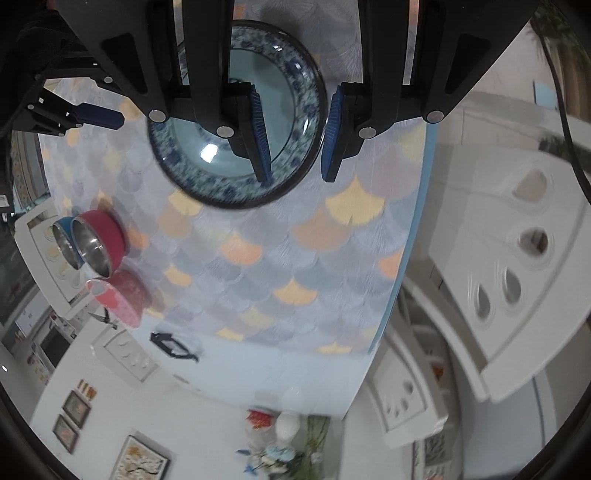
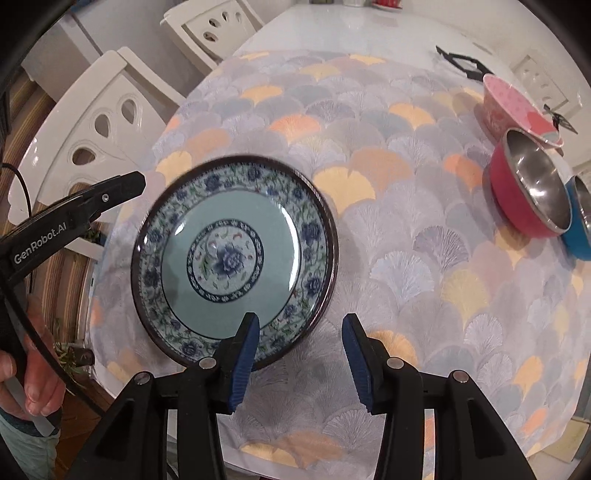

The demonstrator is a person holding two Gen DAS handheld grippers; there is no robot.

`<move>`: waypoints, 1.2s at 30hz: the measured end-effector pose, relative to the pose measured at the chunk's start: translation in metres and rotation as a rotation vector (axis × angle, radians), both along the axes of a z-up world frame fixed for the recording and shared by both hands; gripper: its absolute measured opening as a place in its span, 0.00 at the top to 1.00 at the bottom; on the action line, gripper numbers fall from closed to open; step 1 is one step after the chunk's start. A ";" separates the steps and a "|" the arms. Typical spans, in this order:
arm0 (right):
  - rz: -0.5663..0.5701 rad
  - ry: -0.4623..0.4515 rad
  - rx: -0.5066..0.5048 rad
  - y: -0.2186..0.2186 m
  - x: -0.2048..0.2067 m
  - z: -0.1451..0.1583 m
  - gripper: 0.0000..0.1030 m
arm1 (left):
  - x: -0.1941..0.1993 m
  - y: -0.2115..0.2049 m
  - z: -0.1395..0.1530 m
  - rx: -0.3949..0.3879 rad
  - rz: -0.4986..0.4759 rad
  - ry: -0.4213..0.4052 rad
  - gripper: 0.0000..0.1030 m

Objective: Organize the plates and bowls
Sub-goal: 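Lower the third plate onto the plate stack and open both grippers, then move both grippers to the rim of the pink cartoon bowl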

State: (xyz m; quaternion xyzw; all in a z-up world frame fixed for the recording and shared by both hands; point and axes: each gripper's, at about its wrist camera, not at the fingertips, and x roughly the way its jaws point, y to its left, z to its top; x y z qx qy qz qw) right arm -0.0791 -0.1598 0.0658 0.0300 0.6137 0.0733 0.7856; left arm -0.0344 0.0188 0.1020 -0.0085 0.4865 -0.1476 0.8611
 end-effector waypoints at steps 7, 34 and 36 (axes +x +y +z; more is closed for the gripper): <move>-0.082 -0.088 -0.008 -0.027 0.000 0.033 0.50 | 0.009 -0.021 0.047 -0.023 -0.068 -0.113 0.75; -0.449 -0.187 0.084 -0.328 0.097 0.089 0.49 | 0.131 -0.281 0.056 -0.087 -0.216 0.007 0.68; -0.439 -0.175 0.087 -0.341 0.112 0.083 0.49 | 0.140 -0.291 0.045 -0.085 -0.204 0.040 0.66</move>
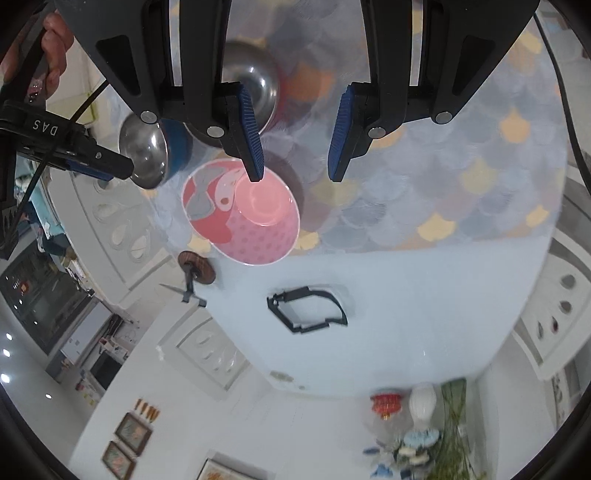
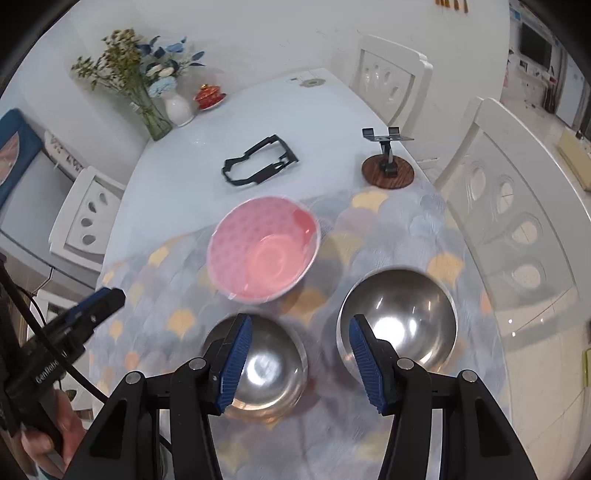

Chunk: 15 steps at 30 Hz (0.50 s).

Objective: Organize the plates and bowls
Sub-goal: 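Move both grippers to the rim of the pink cartoon bowl, then close both grippers on the pink bowl rim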

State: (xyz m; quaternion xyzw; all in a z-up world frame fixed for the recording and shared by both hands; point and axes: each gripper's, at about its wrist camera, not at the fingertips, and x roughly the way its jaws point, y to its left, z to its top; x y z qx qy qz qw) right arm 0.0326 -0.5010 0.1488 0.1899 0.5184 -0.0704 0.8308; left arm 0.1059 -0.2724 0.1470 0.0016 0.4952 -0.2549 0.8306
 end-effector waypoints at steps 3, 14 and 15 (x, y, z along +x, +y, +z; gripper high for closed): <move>0.027 0.032 0.006 -0.011 0.021 -0.015 0.49 | 0.016 -0.016 -0.020 -0.002 0.016 0.060 0.66; 0.088 0.147 0.103 -0.033 0.082 -0.077 0.49 | 0.060 -0.050 -0.079 0.027 0.035 0.191 0.66; 0.089 0.153 0.107 -0.034 0.085 -0.080 0.49 | 0.063 -0.051 -0.082 0.025 0.036 0.200 0.66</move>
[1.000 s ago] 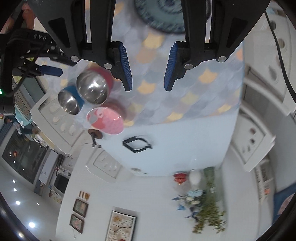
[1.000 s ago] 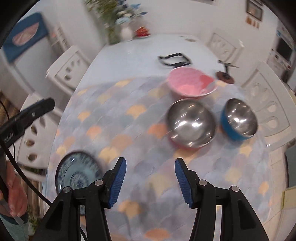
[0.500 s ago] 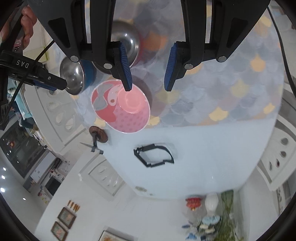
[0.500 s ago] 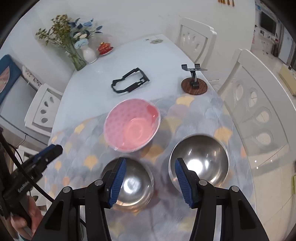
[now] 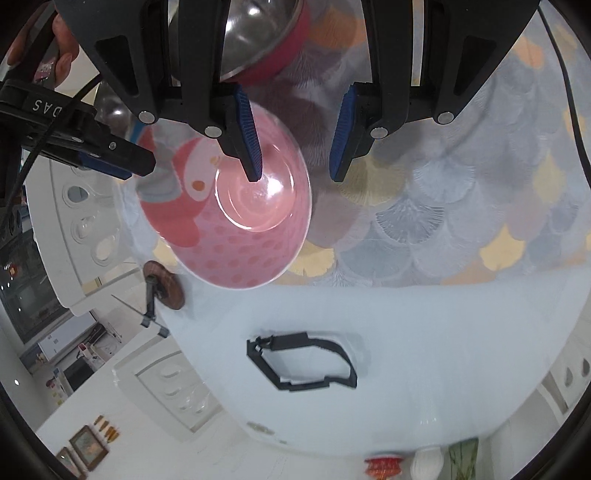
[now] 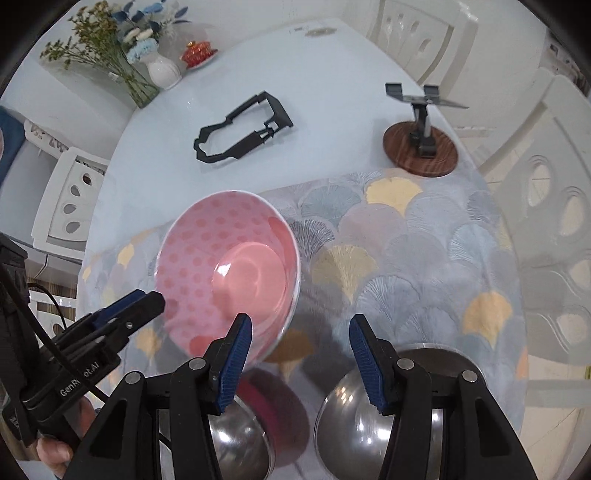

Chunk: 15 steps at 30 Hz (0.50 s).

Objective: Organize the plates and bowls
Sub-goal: 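Close both grippers on the pink bowl rim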

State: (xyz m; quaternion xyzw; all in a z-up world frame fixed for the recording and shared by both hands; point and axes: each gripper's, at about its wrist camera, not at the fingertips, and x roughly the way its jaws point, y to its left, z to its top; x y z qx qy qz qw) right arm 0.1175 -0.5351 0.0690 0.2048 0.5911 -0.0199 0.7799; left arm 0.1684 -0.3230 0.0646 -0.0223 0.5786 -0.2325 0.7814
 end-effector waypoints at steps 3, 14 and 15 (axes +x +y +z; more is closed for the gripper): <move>0.013 0.019 0.012 -0.001 0.010 -0.009 0.49 | 0.007 -0.002 -0.011 -0.004 0.007 0.027 0.66; 0.047 0.055 0.046 0.002 0.025 -0.030 0.57 | 0.014 -0.009 -0.029 0.004 0.001 0.057 0.72; 0.051 0.054 0.044 0.003 0.026 -0.030 0.61 | 0.014 -0.008 -0.030 -0.004 0.001 0.062 0.74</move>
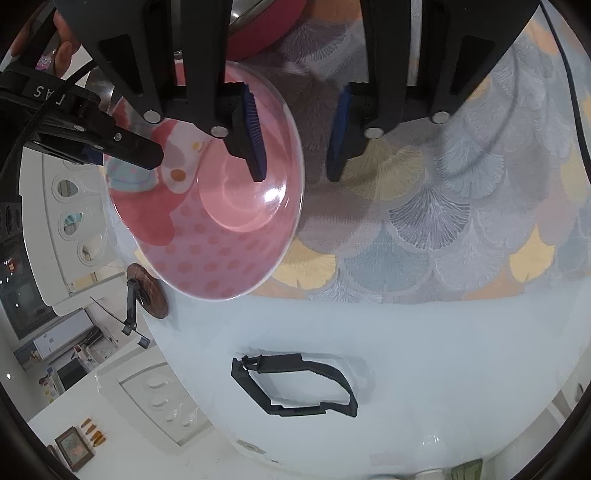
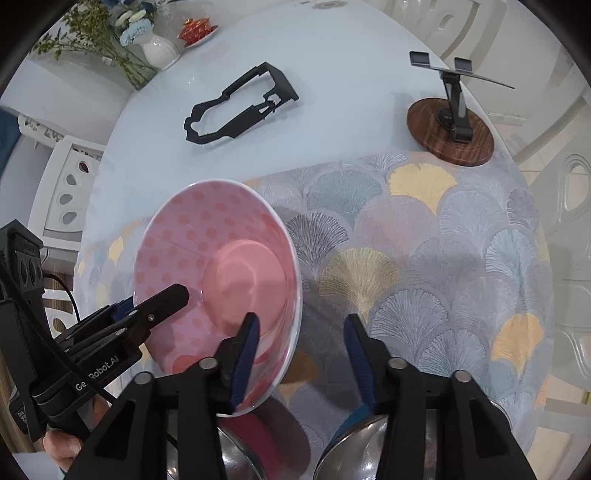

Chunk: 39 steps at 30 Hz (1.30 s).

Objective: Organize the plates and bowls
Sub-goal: 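Close both grippers on the pink bowl rim, then lift the pink bowl and carry it beside the steel bowls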

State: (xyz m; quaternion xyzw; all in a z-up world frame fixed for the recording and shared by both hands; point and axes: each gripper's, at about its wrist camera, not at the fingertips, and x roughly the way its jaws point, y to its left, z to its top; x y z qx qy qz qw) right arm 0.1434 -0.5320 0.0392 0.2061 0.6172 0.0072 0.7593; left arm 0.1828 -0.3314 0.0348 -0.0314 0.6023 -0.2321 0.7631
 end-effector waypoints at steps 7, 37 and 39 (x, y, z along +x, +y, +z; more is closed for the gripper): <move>0.061 -0.028 -0.042 0.015 0.000 0.006 0.85 | -0.007 -0.007 0.011 -0.020 -0.028 -0.054 0.81; 0.123 -0.322 -0.105 0.084 -0.135 0.158 0.84 | -0.150 0.072 0.157 -0.135 0.045 -0.341 0.81; 0.117 -0.320 -0.115 0.092 -0.157 0.159 0.84 | -0.169 0.080 0.156 -0.137 0.038 -0.336 0.81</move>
